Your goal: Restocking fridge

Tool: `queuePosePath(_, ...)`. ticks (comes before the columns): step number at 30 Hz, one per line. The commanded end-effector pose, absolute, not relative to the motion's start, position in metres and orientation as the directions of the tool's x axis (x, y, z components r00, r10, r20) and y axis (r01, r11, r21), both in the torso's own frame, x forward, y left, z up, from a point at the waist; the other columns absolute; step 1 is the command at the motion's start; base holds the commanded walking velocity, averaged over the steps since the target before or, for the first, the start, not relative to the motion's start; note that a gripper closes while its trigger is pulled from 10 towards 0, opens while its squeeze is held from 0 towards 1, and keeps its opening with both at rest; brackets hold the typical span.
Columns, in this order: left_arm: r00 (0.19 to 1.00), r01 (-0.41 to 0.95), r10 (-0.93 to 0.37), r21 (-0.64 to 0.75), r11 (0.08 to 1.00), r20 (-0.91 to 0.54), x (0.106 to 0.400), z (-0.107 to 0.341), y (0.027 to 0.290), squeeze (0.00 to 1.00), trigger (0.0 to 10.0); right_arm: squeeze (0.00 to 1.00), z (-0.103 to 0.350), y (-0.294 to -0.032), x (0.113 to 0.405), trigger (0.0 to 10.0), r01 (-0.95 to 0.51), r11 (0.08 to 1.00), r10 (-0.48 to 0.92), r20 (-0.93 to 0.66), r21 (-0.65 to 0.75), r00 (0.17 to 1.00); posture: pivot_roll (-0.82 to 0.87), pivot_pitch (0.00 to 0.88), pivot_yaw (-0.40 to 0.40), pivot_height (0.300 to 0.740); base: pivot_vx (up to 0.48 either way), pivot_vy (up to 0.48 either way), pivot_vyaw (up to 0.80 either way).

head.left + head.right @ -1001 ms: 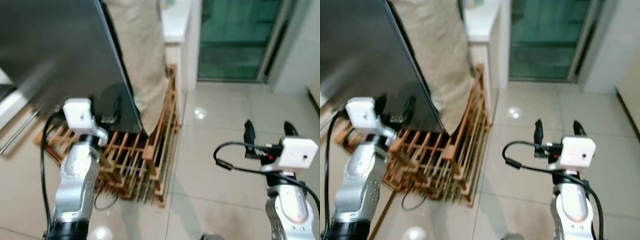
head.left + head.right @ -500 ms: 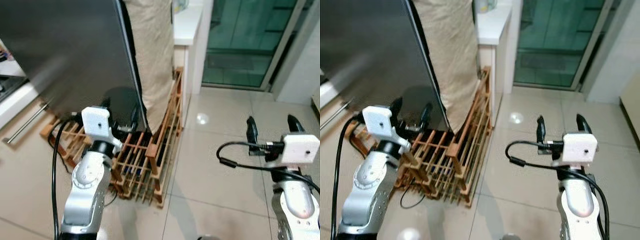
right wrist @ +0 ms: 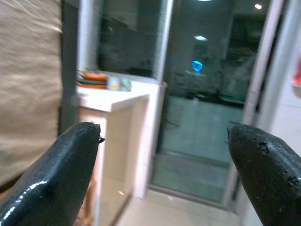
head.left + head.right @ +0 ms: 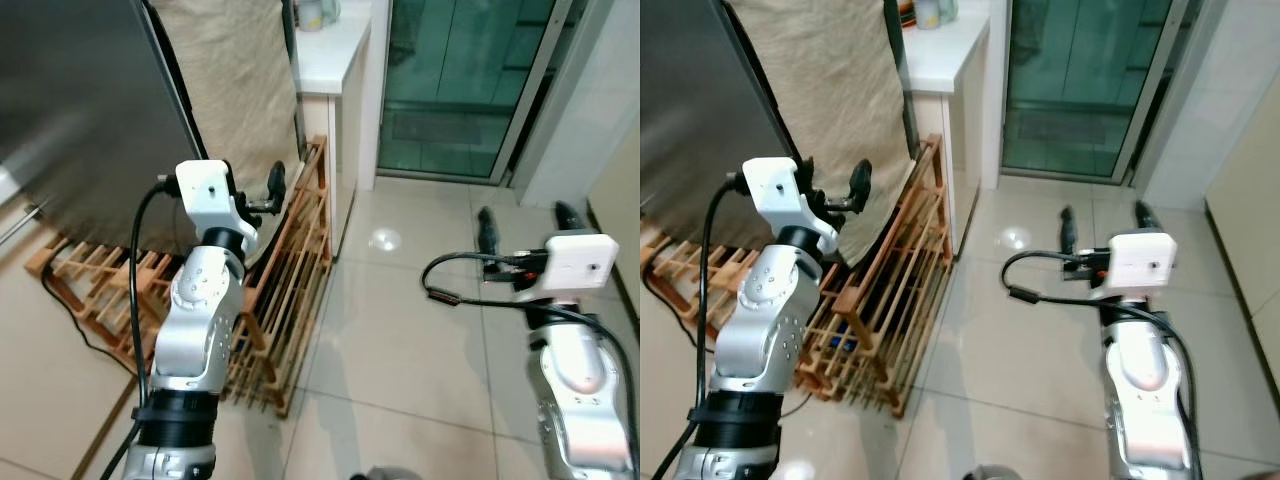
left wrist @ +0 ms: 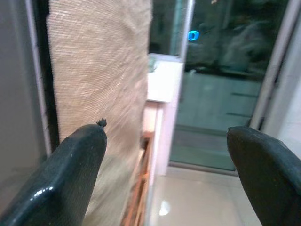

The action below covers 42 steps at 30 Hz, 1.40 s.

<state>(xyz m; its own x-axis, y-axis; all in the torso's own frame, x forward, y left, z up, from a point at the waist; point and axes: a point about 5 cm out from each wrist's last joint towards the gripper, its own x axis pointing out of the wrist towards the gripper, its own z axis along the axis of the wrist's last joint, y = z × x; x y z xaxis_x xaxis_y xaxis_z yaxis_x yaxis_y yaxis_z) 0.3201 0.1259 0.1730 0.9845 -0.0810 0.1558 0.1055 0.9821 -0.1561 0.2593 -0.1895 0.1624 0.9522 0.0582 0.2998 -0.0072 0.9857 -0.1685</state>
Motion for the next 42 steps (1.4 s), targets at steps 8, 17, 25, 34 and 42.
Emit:
queuePosePath(8,0.994,-0.013,0.028,-0.141,0.990,0.105,0.341,0.174,0.138,0.00,10.0,0.00,0.155,-0.187,0.256,10.0,-0.012,0.991,0.047,0.260,-0.133,0.964,-0.20,0.000,0.095,0.740,0.000,0.000,0.00)
queuePosePath(17,0.982,0.053,-0.043,-0.050,0.997,0.186,0.235,0.161,0.180,0.00,10.0,0.00,0.165,-0.206,0.187,10.0,0.096,0.979,-0.043,0.273,-0.182,0.961,-0.17,0.000,0.066,0.740,0.000,0.000,0.00)
queuePosePath(25,0.959,0.154,-0.132,-0.069,0.986,0.252,0.255,0.180,0.148,0.00,10.0,0.00,0.155,-0.203,0.204,10.0,0.079,0.980,-0.034,0.243,-0.181,0.969,-0.16,0.000,0.058,0.740,0.118,0.000,0.00)
queuePosePath(34,0.959,0.145,-0.115,-0.099,0.985,0.259,0.269,0.191,0.143,0.00,10.0,0.00,0.156,-0.203,0.212,10.0,0.082,0.982,-0.039,0.243,-0.171,0.969,-0.17,0.000,0.073,0.740,0.476,0.000,0.00)
queuePosePath(42,0.976,0.058,-0.030,-0.123,0.991,0.216,0.275,0.188,0.148,0.00,10.0,0.00,0.156,-0.202,0.217,10.0,0.071,0.984,-0.030,0.241,-0.164,0.970,-0.18,0.000,0.079,0.740,0.480,0.000,0.00)
